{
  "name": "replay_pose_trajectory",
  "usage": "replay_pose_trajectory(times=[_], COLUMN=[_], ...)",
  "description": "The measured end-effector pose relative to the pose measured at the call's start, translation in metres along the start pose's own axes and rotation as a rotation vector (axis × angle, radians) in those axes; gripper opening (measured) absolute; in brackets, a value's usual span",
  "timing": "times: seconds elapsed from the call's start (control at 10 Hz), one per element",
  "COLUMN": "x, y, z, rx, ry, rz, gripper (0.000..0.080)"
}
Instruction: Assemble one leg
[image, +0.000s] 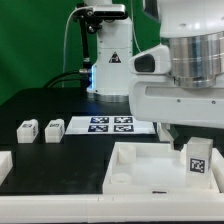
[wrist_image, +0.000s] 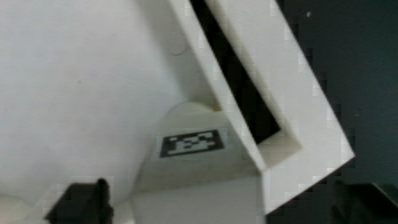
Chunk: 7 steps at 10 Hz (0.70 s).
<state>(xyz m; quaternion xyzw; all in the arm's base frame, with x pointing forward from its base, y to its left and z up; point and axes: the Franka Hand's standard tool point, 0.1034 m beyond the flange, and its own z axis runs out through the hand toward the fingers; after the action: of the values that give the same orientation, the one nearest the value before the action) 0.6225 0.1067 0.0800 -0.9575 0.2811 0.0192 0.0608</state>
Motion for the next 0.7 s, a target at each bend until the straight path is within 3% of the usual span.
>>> replay_pose_trajectory(times=[0.7], x=[-0.0012], y=[-0.0020], z=[-0.0005], rx=[0.001], ry=[0.001], rz=[-0.004], gripper=[0.0648])
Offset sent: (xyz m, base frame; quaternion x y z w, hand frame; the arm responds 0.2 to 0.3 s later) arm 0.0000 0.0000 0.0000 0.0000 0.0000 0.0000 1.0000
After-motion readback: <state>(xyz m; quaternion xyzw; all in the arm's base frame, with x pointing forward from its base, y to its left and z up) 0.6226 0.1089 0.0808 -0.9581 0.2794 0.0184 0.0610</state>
